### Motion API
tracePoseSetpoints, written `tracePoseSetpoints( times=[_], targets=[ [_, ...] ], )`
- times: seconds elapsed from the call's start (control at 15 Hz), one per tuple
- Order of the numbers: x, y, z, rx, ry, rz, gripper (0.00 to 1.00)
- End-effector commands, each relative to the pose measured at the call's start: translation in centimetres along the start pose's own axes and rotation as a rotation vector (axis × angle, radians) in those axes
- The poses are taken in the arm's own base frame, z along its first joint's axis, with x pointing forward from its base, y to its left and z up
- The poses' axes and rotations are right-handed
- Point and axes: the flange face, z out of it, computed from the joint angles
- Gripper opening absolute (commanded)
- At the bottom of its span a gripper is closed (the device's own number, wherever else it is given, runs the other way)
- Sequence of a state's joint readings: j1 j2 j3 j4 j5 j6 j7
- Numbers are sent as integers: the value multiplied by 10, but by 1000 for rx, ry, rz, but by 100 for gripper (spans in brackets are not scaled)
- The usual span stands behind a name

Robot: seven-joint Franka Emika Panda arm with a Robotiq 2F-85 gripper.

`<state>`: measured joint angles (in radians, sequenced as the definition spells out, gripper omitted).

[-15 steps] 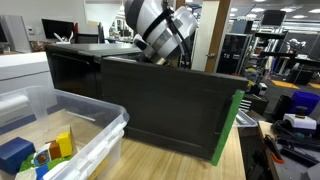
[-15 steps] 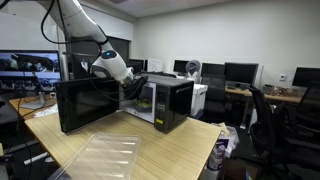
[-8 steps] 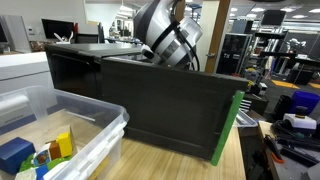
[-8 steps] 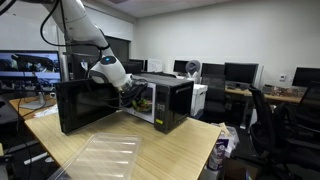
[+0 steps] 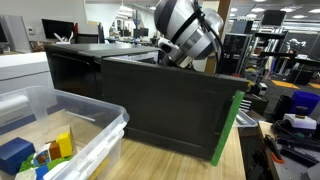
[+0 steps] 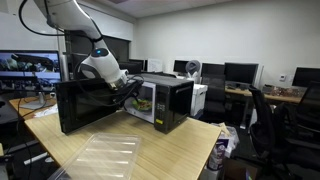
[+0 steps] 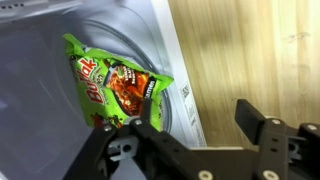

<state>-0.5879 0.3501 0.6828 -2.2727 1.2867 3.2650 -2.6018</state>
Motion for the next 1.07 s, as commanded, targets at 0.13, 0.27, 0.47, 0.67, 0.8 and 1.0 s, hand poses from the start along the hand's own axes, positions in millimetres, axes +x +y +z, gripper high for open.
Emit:
tracePoseSetpoints(
  times=[0.13, 0.27, 0.47, 0.67, 0.8, 1.0],
  targets=[
    [-26, -70, -65, 106, -29, 93, 100],
    [-34, -96, -78, 171, -31, 157, 100],
    [-58, -127, -101, 242, -107, 284, 100],
    [-89, -109, -95, 245, -198, 389, 100],
    [-90, -84, -126, 259, -245, 464, 100],
    [-60, -47, -158, 301, -234, 569, 100]
  ],
)
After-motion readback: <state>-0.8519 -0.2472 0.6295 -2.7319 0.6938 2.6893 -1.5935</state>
